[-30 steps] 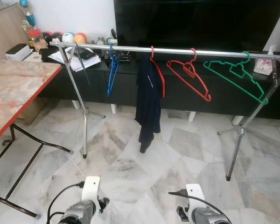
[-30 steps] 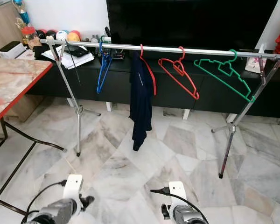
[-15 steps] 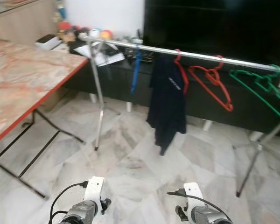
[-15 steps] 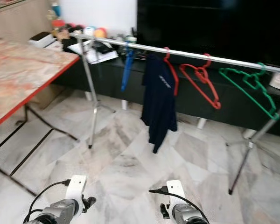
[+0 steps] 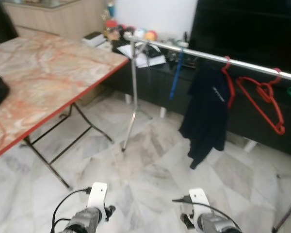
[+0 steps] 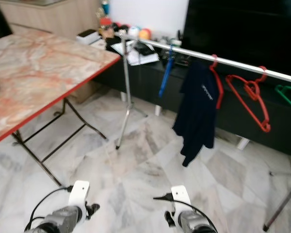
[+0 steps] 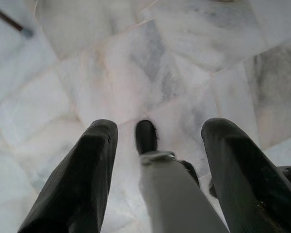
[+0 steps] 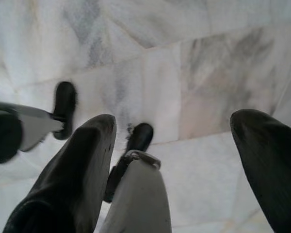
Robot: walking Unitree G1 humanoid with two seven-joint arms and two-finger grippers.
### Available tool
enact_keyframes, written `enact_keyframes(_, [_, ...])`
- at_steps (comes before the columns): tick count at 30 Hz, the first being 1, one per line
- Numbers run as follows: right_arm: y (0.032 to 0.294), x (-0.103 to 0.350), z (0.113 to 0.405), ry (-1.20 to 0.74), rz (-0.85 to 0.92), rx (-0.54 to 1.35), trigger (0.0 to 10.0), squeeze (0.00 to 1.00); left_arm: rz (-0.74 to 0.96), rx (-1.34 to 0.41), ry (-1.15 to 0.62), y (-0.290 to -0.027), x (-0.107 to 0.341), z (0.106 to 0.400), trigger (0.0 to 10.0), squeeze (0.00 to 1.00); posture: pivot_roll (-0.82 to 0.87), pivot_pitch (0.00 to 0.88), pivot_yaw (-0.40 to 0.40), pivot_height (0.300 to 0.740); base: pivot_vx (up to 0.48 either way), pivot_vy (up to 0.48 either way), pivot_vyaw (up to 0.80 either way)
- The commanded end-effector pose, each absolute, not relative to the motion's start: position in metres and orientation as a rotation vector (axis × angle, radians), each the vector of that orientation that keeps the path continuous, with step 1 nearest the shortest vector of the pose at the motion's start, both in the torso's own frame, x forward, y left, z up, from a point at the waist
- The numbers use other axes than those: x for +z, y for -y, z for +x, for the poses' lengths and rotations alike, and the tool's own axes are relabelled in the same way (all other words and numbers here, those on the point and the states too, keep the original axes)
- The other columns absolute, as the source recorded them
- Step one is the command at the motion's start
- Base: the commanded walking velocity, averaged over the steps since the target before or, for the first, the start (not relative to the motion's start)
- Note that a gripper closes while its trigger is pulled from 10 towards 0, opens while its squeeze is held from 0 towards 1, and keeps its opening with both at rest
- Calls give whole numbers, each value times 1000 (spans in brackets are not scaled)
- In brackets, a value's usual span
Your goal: Hang hanger
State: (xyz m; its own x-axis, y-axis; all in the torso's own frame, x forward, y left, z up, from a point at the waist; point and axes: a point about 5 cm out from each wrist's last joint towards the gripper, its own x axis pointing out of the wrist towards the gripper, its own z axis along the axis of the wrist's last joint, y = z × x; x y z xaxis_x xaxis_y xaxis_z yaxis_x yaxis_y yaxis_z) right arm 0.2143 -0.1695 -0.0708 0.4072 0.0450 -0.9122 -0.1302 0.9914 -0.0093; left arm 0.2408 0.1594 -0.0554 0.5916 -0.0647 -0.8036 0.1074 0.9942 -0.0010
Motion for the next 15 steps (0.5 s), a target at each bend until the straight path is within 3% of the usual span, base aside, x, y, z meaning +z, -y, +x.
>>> enact_keyframes(1, [167,-73,211,-1156,-82,118,10000,0,69,-92,-961,-163,-61,232,10000,0,0,0,-38,740,0,0,800])
enact_keyframes(15, [168,-72,212,-1158,-73,105,10000,0,69,-122,-986,-158,-64,228,10000,0,-11,0,-37,740,0,0,800])
